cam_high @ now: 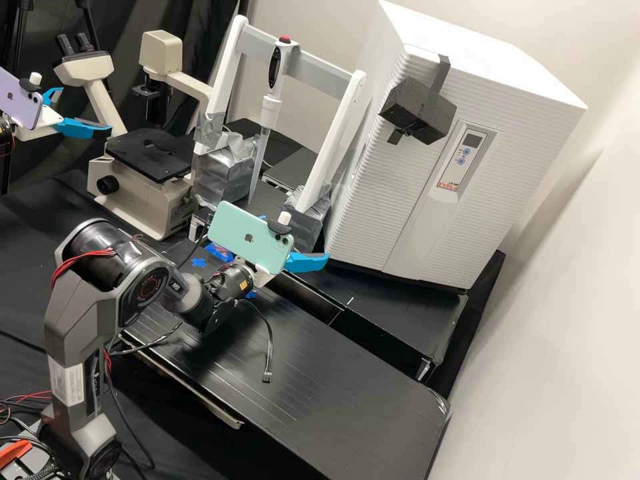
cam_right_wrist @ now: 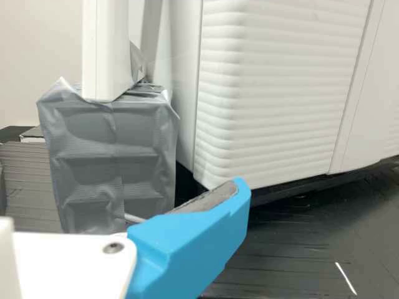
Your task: Open the door
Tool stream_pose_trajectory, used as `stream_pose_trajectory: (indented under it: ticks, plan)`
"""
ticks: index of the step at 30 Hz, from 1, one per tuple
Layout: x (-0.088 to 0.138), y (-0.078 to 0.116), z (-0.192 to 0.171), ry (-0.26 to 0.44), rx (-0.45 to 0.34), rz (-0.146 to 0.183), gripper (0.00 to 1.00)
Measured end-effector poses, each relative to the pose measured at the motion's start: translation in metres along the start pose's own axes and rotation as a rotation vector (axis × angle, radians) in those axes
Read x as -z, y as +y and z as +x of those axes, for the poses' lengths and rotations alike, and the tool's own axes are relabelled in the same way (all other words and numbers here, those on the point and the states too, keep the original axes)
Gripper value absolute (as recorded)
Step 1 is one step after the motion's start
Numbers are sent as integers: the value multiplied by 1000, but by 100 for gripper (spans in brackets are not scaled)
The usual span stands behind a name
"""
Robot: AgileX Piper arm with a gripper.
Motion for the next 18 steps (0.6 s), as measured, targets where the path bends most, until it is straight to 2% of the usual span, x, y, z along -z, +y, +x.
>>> stream_pose_trajectory:
  ticks: [9,12,18]
  plan:
    - [-1,1,0,-2,-2,0,100]
    - [-5,8,-4,-13,-20,-5,100]
    - [-6,49,-16,-12,-158,78,100]
